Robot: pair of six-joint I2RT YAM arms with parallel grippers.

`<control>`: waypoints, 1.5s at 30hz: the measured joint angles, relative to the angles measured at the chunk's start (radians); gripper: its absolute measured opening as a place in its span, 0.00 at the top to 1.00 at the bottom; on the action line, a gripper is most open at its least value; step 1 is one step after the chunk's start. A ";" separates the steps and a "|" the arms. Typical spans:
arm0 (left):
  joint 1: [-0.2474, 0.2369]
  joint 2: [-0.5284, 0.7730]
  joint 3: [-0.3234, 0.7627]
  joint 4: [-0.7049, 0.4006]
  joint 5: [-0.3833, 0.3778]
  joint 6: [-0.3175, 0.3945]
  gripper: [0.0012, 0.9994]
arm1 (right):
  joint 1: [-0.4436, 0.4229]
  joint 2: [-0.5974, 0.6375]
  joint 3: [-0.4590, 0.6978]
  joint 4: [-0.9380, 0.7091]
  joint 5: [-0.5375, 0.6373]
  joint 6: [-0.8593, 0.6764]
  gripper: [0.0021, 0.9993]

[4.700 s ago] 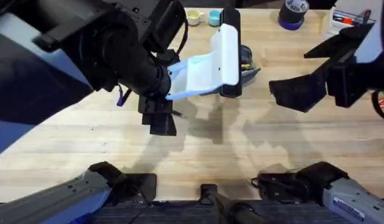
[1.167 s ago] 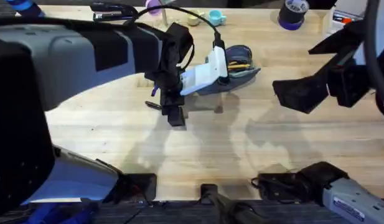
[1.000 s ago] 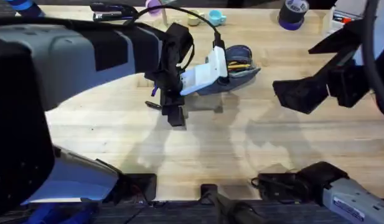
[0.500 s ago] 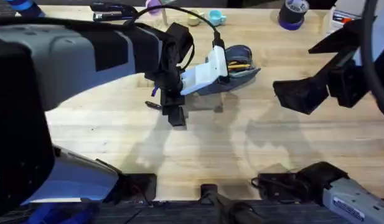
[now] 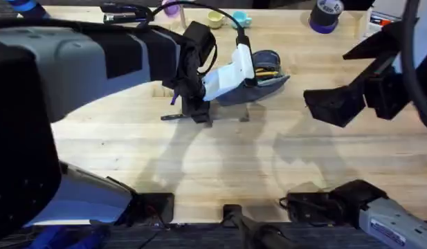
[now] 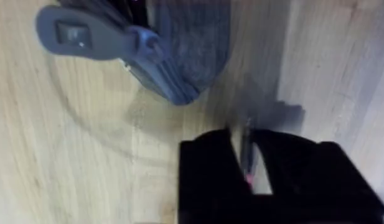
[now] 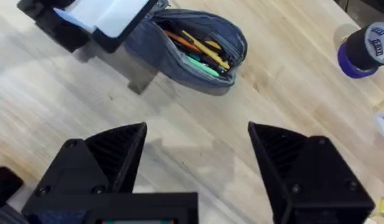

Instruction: Unzip the bag, pick up the pens from the table one at a time and place them inside, then zip the bag closed.

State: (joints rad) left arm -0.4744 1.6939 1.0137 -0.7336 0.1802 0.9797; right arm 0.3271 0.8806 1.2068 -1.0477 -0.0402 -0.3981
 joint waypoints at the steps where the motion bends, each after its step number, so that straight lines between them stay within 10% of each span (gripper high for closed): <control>1: 0.000 0.000 0.000 0.005 0.000 0.000 0.79 | 0.000 0.000 0.000 0.000 0.000 0.000 0.00; 4: 0.000 0.000 0.000 0.015 0.000 0.000 0.94 | 0.000 0.000 0.000 0.000 0.000 0.000 0.00; 24: -0.002 0.012 0.023 -0.008 -0.007 -0.082 0.96 | 0.000 0.000 0.000 0.000 0.000 0.000 0.00; 45: -0.007 0.190 0.364 -0.378 -0.111 -0.158 0.96 | 0.000 0.000 0.000 0.000 0.002 0.000 0.00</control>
State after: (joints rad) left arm -0.4815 1.8840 1.3778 -1.1113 0.0696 0.8215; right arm 0.3271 0.8806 1.2068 -1.0481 -0.0383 -0.3981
